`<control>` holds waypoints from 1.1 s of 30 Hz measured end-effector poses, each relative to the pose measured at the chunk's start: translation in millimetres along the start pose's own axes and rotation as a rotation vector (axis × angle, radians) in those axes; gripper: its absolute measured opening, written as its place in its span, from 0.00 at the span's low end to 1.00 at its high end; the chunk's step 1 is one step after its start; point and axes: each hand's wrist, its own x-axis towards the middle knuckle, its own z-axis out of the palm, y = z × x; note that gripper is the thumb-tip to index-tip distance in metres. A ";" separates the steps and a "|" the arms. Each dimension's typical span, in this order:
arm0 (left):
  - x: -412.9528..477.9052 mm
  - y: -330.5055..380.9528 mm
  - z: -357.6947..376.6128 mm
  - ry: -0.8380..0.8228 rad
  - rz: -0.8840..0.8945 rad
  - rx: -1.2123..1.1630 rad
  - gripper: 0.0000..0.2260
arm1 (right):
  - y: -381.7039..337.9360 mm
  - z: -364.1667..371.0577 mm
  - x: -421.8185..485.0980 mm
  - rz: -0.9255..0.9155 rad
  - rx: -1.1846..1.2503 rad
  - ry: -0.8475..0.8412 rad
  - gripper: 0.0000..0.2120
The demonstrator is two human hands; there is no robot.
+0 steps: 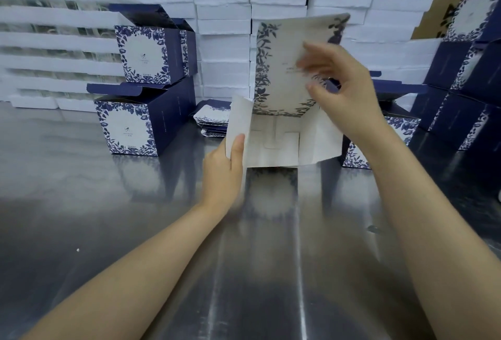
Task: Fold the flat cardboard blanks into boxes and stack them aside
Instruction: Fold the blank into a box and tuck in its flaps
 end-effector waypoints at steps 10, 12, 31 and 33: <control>11.7 5.9 -19.4 0.114 -0.003 -0.199 0.25 | 7.2 2.2 -1.2 0.161 -0.300 -0.130 0.27; 14.7 6.6 -20.8 0.116 -0.004 -0.224 0.23 | 8.7 1.6 0.6 0.240 -0.207 -0.142 0.23; 13.7 5.5 -15.9 0.120 0.018 -0.203 0.18 | 6.7 -13.8 0.8 0.349 0.018 -0.218 0.27; 15.8 5.0 -17.0 0.152 -0.013 -0.231 0.17 | 9.9 -14.1 2.4 0.384 0.055 -0.216 0.28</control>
